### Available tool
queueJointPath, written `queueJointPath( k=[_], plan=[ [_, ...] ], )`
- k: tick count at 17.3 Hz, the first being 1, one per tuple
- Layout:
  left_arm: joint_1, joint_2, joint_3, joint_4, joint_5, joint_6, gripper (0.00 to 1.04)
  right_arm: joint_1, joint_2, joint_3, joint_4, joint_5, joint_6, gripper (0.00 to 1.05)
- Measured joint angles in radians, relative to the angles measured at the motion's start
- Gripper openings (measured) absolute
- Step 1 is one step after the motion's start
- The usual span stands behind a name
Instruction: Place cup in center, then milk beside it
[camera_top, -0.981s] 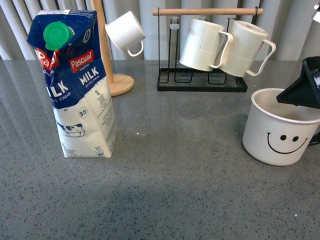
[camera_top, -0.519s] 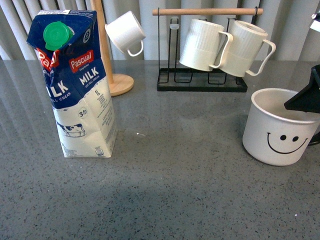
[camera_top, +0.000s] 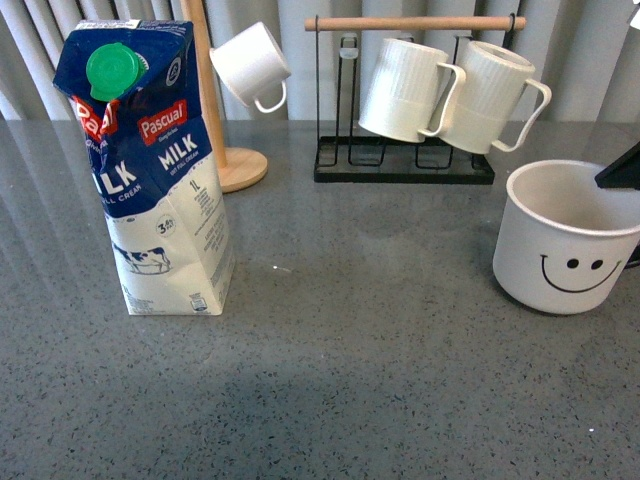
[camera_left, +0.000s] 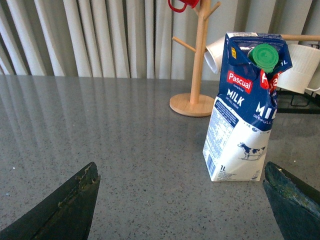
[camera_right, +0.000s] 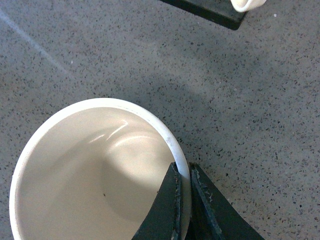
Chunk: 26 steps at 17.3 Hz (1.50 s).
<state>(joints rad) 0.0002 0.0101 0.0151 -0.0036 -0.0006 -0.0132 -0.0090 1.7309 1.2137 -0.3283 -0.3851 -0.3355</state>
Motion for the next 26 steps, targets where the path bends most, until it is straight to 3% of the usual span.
queueJointPath(
  k=[4,10,12,26],
  plan=[
    [0.0,0.0,0.0,0.0,0.0,0.0,0.98,0.026,-0.053,0.026,-0.026,-0.03,0.041,0.03],
    [0.0,0.0,0.0,0.0,0.0,0.0,0.98,0.216,-0.095,-0.013,0.017,-0.051,0.111,0.03],
    [0.0,0.0,0.0,0.0,0.0,0.0,0.98,0.242,-0.081,-0.025,0.037,-0.038,0.122,0.03],
    [0.0,0.0,0.0,0.0,0.0,0.0,0.98,0.231,0.021,-0.027,0.052,-0.014,0.096,0.03]
  ],
)
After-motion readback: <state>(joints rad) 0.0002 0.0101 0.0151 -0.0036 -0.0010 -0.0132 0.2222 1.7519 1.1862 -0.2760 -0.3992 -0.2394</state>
